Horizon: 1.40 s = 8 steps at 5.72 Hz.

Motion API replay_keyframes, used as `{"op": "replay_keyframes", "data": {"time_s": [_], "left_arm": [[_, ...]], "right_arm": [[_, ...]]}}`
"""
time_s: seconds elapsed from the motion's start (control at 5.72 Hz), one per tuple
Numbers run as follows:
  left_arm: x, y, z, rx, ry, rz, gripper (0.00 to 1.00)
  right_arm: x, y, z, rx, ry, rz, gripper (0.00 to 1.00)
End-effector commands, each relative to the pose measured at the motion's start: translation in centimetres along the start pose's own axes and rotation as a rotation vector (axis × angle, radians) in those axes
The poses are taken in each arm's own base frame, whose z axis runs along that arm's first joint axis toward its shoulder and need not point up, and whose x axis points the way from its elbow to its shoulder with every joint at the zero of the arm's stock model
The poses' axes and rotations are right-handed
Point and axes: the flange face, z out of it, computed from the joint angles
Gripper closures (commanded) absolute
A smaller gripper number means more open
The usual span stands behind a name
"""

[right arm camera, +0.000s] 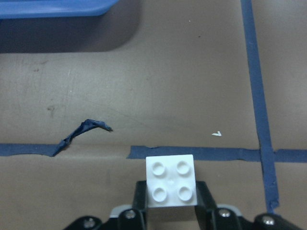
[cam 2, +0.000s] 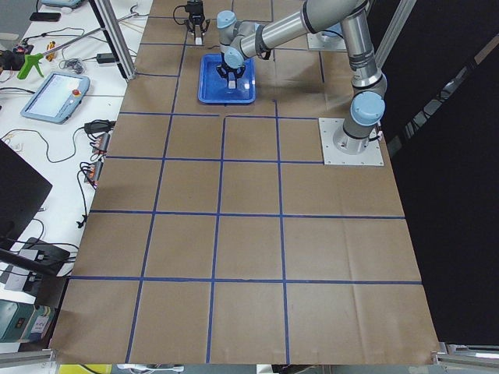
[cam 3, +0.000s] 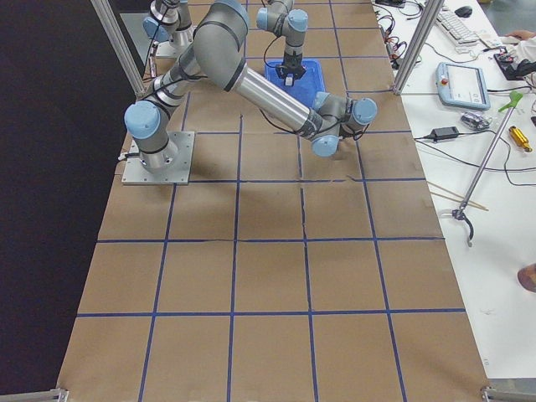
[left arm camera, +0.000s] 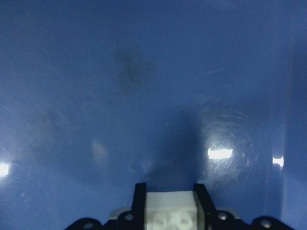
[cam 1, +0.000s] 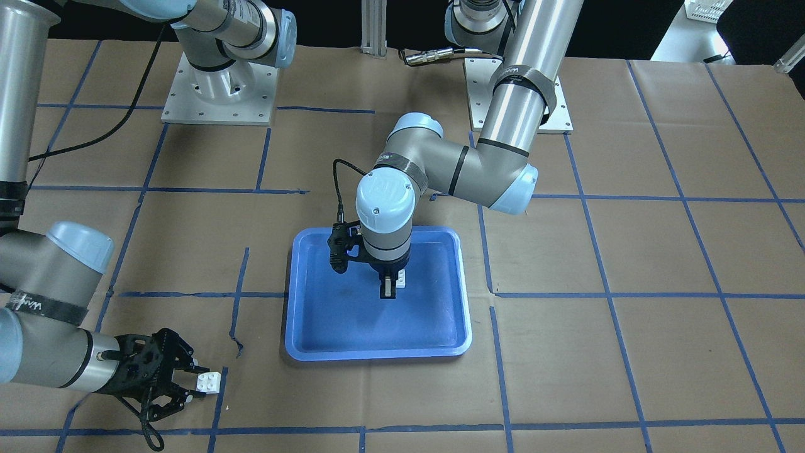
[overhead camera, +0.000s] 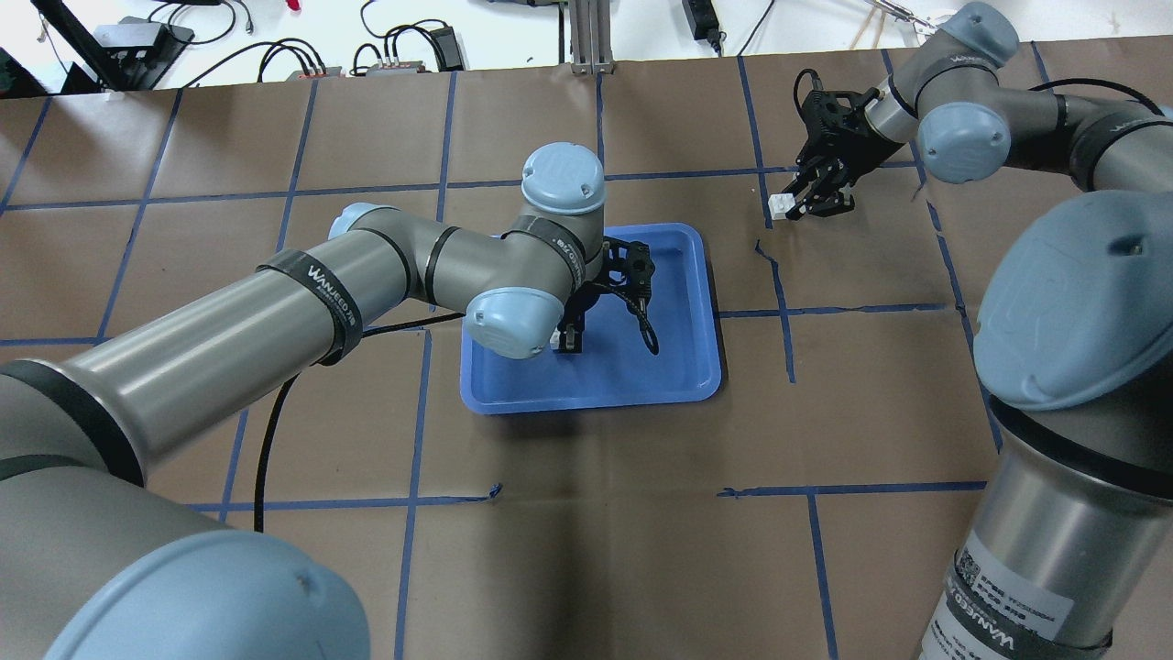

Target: Assemble white blocks and place on blue tray

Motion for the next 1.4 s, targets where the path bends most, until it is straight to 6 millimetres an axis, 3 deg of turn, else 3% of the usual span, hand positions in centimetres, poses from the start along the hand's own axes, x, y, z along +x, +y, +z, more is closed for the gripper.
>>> {"op": "replay_keyframes", "data": {"time_s": [0.0,0.17,0.52,0.7,0.87,1.22], "left_arm": [[-0.3,-0.2,0.2,0.009,-0.005,-0.002,0.3],[0.0,-0.1,0.5,0.005,0.004,-0.006,0.06],[0.0,0.1,-0.6,0.0,-0.008,-0.013,0.05],[0.3,0.2,-3.1,0.013,-0.031,-0.014,0.05],[1.7,0.8,-7.2,0.011,-0.024,-0.015,0.05],[7.6,3.7,-19.0,-0.003,0.022,-0.071,0.05]], "right_arm": [[1.1,-1.3,-3.3,-0.016,0.046,0.056,0.73],[0.8,-2.4,-5.6,-0.024,0.056,0.052,0.73],[-1.9,-6.0,-11.5,-0.027,0.042,0.06,0.74],[-2.4,-6.3,-11.9,-0.024,0.036,0.065,0.73],[-3.6,-6.8,-11.9,-0.022,0.026,0.083,0.73],[-7.1,-7.5,-10.9,-0.016,0.005,0.099,0.71]]}}
